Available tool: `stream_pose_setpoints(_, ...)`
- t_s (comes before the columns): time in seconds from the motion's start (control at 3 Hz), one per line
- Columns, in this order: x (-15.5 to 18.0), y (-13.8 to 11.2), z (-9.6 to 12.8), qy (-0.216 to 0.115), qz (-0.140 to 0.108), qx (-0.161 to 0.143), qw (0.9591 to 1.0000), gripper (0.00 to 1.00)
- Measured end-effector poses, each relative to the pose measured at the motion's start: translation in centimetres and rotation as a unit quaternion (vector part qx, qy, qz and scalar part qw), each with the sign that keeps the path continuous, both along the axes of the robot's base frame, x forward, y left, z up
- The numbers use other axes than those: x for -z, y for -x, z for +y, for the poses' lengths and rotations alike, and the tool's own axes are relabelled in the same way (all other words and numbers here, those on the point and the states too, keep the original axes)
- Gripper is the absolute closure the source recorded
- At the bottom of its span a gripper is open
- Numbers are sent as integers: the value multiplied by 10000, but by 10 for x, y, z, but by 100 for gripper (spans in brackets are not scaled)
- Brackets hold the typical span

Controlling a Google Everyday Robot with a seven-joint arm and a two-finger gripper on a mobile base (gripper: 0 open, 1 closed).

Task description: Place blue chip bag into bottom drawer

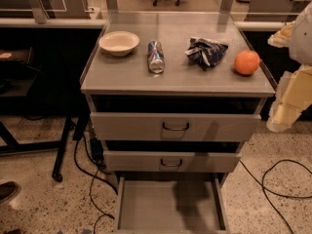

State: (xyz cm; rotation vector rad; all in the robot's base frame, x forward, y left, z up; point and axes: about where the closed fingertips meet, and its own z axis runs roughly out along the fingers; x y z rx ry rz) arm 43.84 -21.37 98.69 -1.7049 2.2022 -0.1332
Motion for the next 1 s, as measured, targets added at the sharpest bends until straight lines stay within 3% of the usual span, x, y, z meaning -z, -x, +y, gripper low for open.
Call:
stream_pose_setpoints(0.33,-2,0,2,-52,-38,-59,10000,0)
stream_pose_setpoints(1.0,1,-60,20,-174,-134,257,9994,0)
